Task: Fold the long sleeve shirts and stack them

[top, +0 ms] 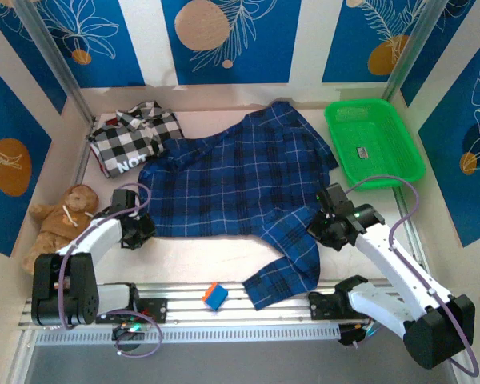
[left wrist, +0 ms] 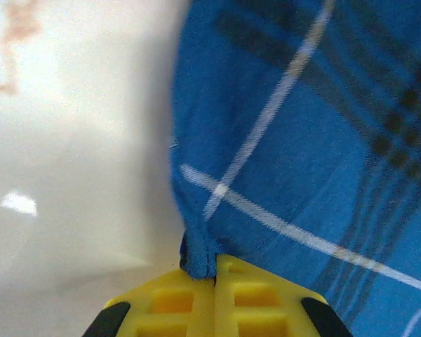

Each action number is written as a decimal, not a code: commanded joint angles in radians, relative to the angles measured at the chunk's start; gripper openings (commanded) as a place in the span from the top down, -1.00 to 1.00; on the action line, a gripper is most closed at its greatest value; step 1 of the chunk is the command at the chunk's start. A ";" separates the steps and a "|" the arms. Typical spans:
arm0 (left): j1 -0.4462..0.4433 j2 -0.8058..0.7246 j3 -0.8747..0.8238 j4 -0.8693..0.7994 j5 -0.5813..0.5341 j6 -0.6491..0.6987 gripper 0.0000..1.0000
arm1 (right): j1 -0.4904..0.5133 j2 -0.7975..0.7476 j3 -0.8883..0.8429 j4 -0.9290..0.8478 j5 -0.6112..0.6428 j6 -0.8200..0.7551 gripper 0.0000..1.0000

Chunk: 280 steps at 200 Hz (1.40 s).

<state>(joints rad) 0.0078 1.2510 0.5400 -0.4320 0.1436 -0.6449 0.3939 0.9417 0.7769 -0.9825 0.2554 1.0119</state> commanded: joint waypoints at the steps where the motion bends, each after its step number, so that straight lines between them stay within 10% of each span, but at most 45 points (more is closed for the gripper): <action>1: -0.002 -0.054 0.007 0.075 0.055 0.020 0.97 | 0.011 -0.022 0.064 -0.081 0.005 -0.029 1.00; 114: -0.001 -0.162 0.098 -0.044 0.063 0.028 1.00 | -0.018 0.015 0.291 -0.137 -0.011 -0.158 1.00; 280: 0.067 0.150 0.331 -0.012 0.063 0.100 1.00 | -0.293 0.462 0.598 -0.018 -0.097 -0.502 1.00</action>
<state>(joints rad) 0.0555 1.3521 0.8219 -0.4477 0.2199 -0.5877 0.1242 1.3437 1.3113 -1.0164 0.1749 0.5785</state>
